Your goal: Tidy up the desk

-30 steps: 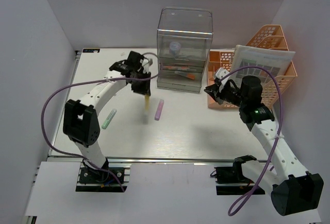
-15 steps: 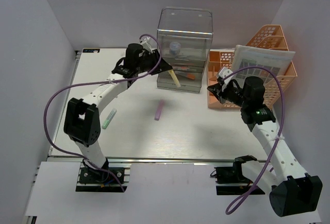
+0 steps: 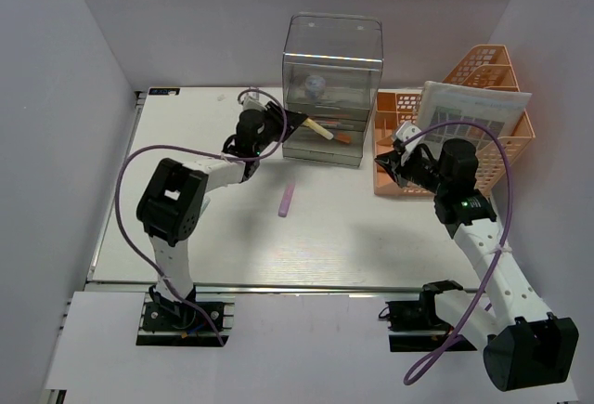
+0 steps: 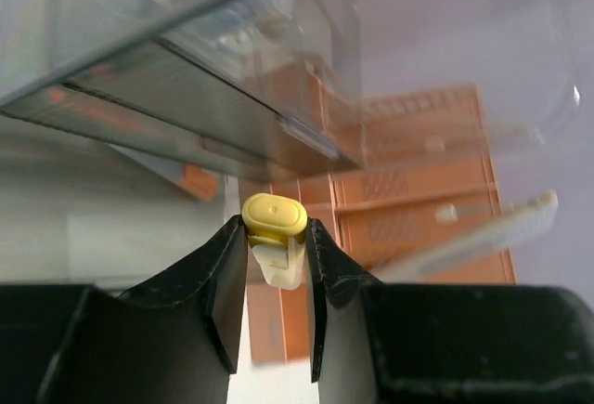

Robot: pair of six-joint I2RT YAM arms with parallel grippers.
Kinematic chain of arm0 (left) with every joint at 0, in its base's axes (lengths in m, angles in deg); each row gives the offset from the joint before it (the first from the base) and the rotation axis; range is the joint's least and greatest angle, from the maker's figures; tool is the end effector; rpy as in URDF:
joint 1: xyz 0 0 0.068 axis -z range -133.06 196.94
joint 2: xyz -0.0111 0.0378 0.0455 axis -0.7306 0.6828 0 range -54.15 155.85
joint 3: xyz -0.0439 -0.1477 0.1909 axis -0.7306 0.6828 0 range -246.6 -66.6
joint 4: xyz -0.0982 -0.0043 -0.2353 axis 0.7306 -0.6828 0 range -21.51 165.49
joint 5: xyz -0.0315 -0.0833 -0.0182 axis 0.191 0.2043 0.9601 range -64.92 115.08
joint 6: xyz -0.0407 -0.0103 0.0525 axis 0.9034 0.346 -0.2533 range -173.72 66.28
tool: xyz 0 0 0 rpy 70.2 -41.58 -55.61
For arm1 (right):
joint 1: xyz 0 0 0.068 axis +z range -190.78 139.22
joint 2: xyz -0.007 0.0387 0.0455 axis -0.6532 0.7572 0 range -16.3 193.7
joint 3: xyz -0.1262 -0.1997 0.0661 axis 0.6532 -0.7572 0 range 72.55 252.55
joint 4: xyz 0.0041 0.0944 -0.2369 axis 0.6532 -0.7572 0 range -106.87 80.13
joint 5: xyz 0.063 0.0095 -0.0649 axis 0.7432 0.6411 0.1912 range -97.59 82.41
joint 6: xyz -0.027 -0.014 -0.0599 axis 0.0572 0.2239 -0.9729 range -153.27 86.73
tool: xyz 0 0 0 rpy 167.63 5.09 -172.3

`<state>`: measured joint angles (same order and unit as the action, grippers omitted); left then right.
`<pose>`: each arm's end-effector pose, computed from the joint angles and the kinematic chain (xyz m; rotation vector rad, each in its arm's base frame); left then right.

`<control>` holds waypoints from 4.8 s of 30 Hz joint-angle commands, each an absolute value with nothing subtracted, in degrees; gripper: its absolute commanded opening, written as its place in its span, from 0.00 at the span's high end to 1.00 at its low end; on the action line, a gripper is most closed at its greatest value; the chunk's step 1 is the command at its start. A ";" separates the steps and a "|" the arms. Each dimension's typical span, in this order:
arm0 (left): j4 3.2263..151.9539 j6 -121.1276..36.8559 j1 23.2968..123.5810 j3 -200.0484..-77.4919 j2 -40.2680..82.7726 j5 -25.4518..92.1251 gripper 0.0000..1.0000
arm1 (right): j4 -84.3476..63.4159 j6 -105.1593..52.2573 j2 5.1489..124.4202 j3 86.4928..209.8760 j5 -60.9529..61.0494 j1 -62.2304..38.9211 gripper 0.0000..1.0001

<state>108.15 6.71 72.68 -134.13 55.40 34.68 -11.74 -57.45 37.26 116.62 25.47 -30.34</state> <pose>0.3935 -0.1996 0.1999 -0.4367 1.8521 -1.2167 0.2323 0.0724 0.2994 -0.8999 1.4988 0.3341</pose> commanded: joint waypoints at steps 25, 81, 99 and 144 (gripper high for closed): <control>91.56 1.18 73.40 -134.89 41.95 35.43 0.52 | -18.29 -77.79 38.81 112.19 50.27 -31.38 0.75; 53.95 -26.29 69.26 -102.20 -26.20 3.01 0.24 | -67.61 -139.35 115.89 181.18 5.68 5.45 0.45; 54.13 -26.29 69.26 -102.11 -26.47 2.66 0.24 | -72.02 -132.60 111.59 169.23 5.76 8.00 0.60; 45.34 -19.29 69.26 -109.05 3.50 3.81 0.17 | -24.37 -79.27 94.55 164.75 -11.56 -10.46 0.45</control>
<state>47.94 -25.05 69.44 -106.52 3.91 5.48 -25.99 -84.95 99.62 164.23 -14.49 -9.47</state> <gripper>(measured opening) 0.817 0.555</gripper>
